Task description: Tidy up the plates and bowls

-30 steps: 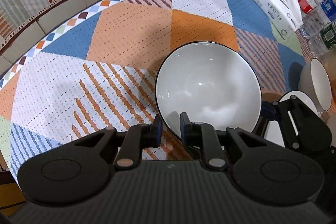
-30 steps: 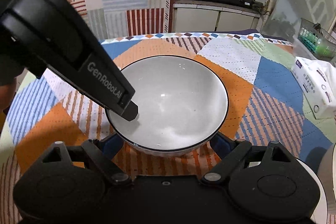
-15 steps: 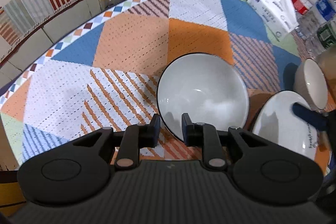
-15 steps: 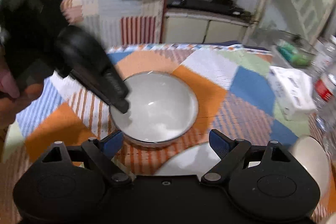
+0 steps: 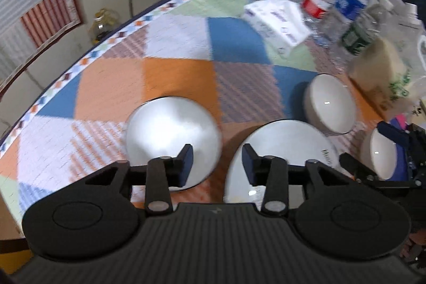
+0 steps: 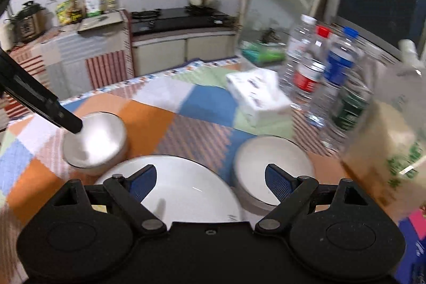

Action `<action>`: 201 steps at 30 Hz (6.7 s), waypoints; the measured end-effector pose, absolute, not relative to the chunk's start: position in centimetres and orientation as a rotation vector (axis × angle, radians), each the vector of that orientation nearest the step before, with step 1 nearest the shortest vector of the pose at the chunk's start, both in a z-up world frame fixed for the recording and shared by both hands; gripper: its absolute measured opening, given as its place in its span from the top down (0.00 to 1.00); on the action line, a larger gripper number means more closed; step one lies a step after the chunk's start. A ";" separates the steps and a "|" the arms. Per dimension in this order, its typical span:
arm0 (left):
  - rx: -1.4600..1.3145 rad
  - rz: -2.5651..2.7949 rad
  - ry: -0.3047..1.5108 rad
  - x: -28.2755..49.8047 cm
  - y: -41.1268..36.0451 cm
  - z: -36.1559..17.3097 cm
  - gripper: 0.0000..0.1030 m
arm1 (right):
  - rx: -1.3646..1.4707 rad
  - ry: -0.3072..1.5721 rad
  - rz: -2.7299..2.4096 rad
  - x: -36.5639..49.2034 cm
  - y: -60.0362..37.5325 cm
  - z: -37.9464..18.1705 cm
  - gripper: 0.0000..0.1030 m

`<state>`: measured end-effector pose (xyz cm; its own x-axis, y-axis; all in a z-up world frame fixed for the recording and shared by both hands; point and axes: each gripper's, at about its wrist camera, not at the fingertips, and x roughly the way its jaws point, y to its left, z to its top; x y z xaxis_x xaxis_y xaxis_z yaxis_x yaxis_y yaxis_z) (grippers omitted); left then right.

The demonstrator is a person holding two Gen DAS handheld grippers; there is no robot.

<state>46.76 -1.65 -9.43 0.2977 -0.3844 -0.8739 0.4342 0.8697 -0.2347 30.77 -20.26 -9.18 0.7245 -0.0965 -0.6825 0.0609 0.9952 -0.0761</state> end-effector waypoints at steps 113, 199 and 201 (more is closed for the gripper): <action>0.212 -0.447 1.173 50.6 4.4 -15.8 0.87 | -0.242 0.905 0.299 40.3 -5.6 -15.0 0.17; 0.128 -0.829 1.197 34.8 -29.4 -19.4 0.76 | 0.058 0.824 -0.219 22.0 -36.4 -21.7 0.03; 0.116 -0.828 1.211 35.1 -29.1 -19.4 0.79 | 0.042 0.812 -0.225 22.1 -36.1 -21.7 0.05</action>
